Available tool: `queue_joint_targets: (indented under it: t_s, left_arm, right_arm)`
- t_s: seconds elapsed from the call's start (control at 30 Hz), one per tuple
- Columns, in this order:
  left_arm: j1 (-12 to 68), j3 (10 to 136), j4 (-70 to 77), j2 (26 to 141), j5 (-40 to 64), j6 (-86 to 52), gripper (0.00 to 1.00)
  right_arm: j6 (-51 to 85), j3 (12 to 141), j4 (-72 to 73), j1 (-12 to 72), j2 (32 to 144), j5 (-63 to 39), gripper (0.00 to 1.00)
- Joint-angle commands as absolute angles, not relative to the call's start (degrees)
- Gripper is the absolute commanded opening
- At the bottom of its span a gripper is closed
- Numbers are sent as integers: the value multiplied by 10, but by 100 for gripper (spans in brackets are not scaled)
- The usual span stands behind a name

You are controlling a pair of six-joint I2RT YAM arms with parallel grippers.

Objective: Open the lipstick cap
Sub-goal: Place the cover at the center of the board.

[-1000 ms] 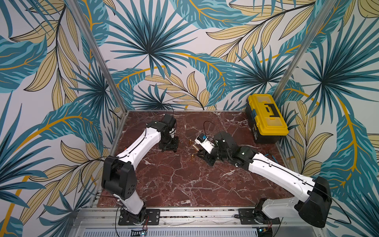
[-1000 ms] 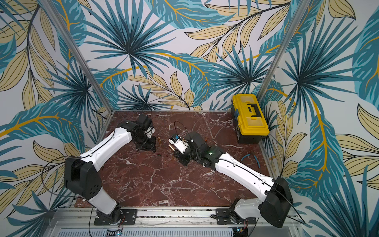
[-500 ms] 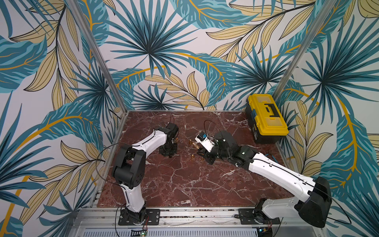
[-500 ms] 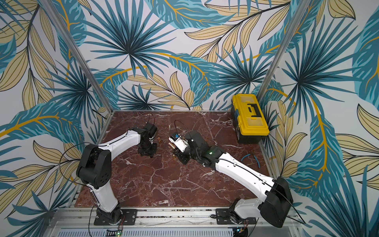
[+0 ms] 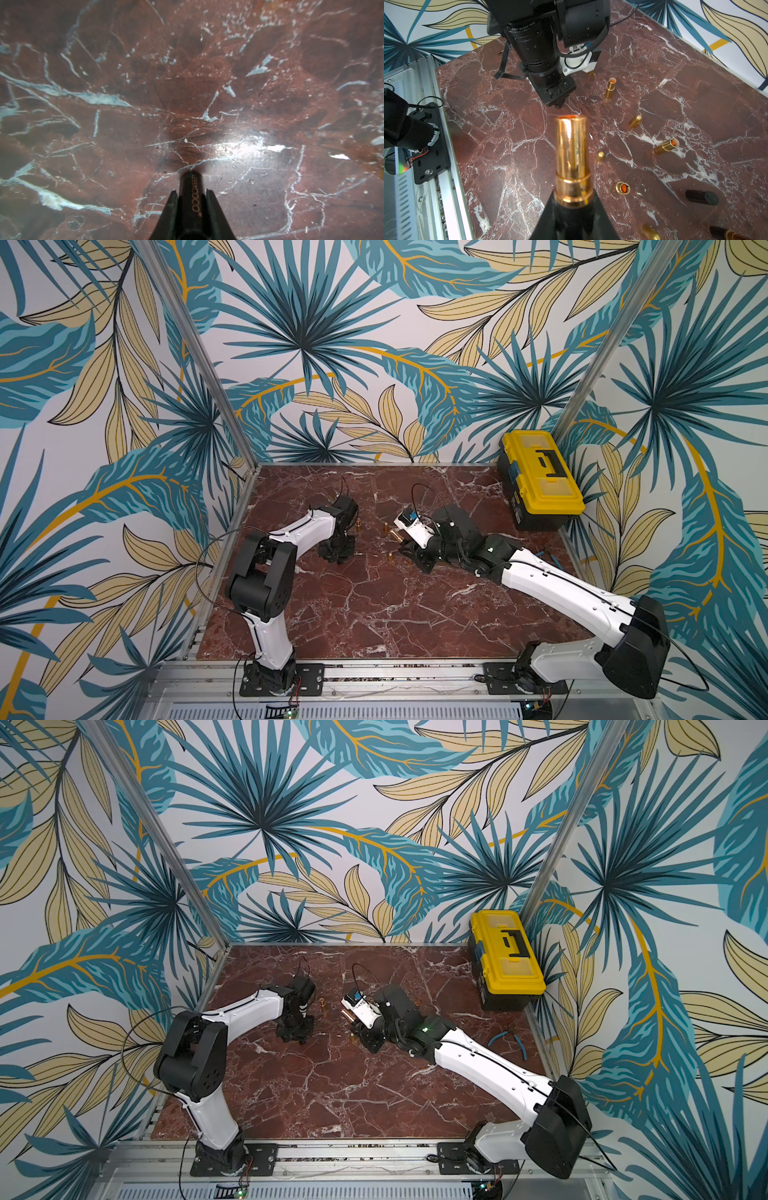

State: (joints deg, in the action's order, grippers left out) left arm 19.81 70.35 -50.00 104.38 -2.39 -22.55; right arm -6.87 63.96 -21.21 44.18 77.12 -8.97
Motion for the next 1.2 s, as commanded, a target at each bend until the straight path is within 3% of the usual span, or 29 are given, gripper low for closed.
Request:
queue_joint_targets:
  t_s: [0.0,0.1,0.43,0.67,1.0,1.17]
  left_arm:
    - [197,693,-485,1045,-29,-229,7]
    - [197,688,-484,1041,-25,-230,19]
    - [199,684,-483,1018,-27,-236,42]
    - [197,694,-490,915,42,-250,46]
    - [175,749,-492,794,301,-285,54]
    - [172,773,-491,783,368,-310,54]
  right_arm:
    - [-67,641,-205,442,776,-82,8]
    - [-67,642,-205,442,776,-80,9]
    - [-64,641,-202,442,776,-76,13]
    - [-48,609,-162,442,779,-75,15]
    - [-33,613,-130,442,819,-106,14]
    - [-25,616,-101,442,831,-119,14]
